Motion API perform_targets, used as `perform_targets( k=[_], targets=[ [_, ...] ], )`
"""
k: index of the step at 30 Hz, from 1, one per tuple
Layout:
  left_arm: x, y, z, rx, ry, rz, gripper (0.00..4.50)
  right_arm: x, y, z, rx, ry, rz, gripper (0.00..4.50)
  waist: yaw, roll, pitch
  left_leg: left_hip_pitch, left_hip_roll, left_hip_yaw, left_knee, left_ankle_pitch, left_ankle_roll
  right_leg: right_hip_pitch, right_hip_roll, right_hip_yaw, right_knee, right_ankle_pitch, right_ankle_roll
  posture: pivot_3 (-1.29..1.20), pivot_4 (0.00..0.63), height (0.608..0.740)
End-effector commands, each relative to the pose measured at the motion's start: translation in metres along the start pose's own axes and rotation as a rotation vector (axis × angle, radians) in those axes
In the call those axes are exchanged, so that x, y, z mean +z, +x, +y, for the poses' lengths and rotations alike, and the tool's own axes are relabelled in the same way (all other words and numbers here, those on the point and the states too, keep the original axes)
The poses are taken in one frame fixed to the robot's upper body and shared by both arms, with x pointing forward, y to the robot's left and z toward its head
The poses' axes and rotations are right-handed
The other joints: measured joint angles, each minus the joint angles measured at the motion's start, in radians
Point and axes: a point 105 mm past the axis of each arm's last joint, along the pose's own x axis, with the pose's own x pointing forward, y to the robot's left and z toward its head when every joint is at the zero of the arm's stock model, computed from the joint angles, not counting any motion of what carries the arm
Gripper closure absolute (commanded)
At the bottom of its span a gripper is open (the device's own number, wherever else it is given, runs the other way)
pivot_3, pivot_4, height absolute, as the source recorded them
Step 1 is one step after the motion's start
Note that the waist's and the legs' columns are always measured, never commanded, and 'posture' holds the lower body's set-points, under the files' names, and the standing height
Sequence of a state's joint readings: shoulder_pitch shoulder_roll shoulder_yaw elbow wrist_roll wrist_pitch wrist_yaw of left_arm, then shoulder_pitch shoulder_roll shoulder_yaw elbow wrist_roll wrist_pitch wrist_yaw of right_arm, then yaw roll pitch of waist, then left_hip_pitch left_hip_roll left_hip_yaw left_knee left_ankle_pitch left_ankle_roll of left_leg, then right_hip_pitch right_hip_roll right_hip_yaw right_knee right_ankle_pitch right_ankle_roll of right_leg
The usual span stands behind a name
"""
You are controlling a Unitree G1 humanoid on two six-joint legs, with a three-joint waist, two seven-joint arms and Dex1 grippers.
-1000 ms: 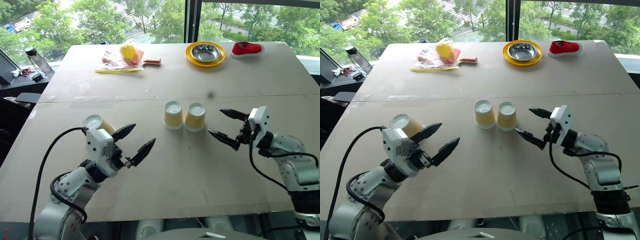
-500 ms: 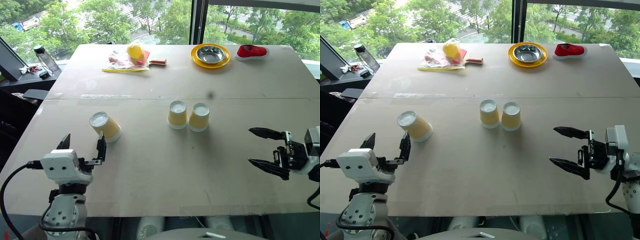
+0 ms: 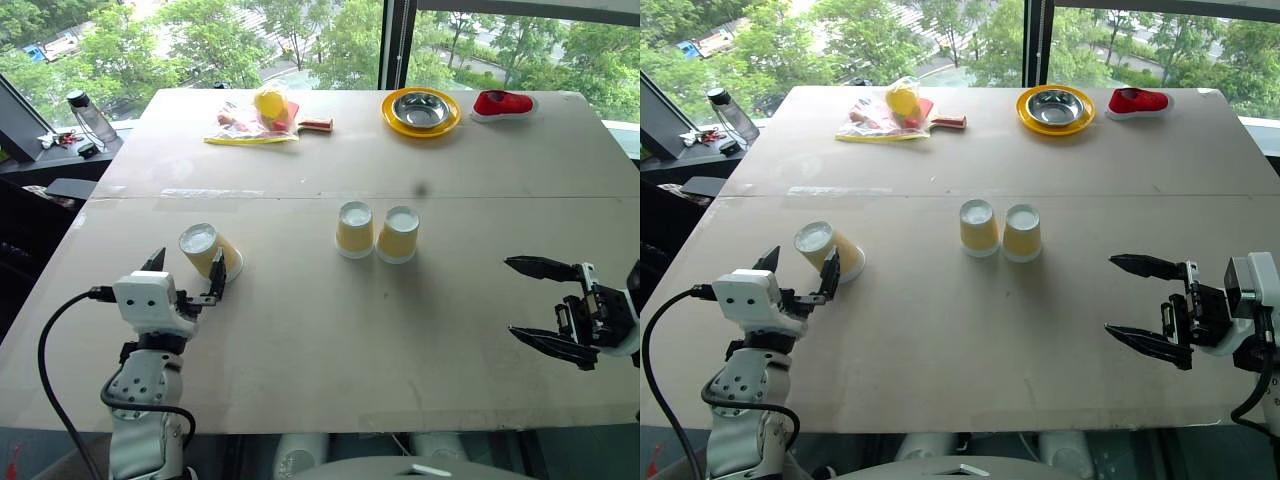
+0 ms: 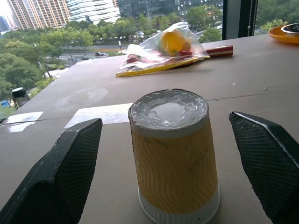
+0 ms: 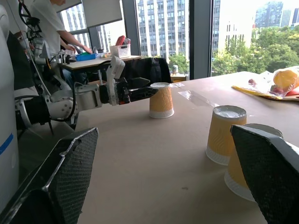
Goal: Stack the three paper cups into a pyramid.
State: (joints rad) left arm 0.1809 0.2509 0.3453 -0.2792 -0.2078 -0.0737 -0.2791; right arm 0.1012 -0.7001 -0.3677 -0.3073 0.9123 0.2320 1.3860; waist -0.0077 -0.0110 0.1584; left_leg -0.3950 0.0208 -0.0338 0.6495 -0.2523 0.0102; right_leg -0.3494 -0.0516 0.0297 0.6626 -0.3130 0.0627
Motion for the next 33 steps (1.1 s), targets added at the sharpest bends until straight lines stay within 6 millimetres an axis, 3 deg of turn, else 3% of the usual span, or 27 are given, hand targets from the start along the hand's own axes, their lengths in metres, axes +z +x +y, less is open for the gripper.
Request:
perform_targets(
  k=[1,13,16,19,20,24,28,33],
  targets=[
    [0.003,0.007,0.002,-0.01,0.019,-0.023,0.0,0.011,0.004,0.001,0.005,-0.035,-0.022,0.02,0.001,0.0,0.0,0.0,0.0,0.0,0.0,0.0,0.0,0.0,0.0,0.0,0.0,0.0,0.0,0.0,0.15,0.74],
    [0.001,0.027,0.003,0.0,-0.017,-0.027,0.0,0.009,0.004,-0.002,-0.013,-0.033,-0.03,0.02,0.001,0.0,0.0,0.0,0.0,-0.001,0.0,0.0,0.0,0.0,0.0,-0.002,0.0,0.0,0.0,0.0,0.15,0.74],
    [0.006,0.03,0.0,-0.007,-0.019,-0.046,0.86,0.008,0.003,-0.001,-0.018,-0.031,-0.03,0.0,0.001,0.0,0.0,0.0,0.0,-0.001,0.0,0.0,0.0,0.001,-0.001,-0.001,0.0,0.0,0.0,0.0,0.15,0.74],
    [0.011,0.032,-0.005,-0.028,-0.014,-0.06,2.19,0.009,0.004,-0.002,-0.027,-0.042,-0.039,0.0,0.001,0.0,0.0,0.0,0.0,-0.001,0.0,0.0,0.0,0.001,-0.001,-0.001,0.0,0.0,0.0,0.0,0.15,0.74],
    [0.011,0.032,-0.006,-0.033,-0.012,-0.061,2.32,0.009,0.005,-0.002,-0.03,-0.044,-0.043,0.0,0.001,0.0,0.0,0.0,0.0,-0.001,0.0,0.0,0.0,0.001,-0.001,-0.001,0.0,0.0,0.0,0.0,0.15,0.74],
    [0.019,0.036,-0.009,-0.057,0.008,-0.074,2.32,0.01,0.007,-0.002,-0.036,-0.047,-0.05,0.0,0.001,0.0,0.0,0.0,0.0,-0.001,0.0,0.0,0.0,0.001,-0.001,-0.001,0.0,0.0,0.0,0.0,0.15,0.74],
    [0.039,0.05,-0.017,-0.125,0.018,-0.129,2.32,0.011,0.006,-0.004,-0.054,-0.056,-0.051,0.0,0.006,0.0,0.0,0.0,0.0,-0.002,0.0,0.0,0.0,0.0,-0.001,-0.002,0.0,0.0,0.0,0.0,0.15,0.74],
    [0.08,0.075,-0.05,-0.376,-0.004,-0.218,2.32,0.012,0.004,-0.009,-0.099,-0.079,-0.058,0.0,0.016,0.0,0.0,-0.001,-0.001,-0.002,0.0,0.0,0.0,0.001,0.0,-0.003,0.0,0.0,0.0,0.0,0.15,0.74]
  ],
)
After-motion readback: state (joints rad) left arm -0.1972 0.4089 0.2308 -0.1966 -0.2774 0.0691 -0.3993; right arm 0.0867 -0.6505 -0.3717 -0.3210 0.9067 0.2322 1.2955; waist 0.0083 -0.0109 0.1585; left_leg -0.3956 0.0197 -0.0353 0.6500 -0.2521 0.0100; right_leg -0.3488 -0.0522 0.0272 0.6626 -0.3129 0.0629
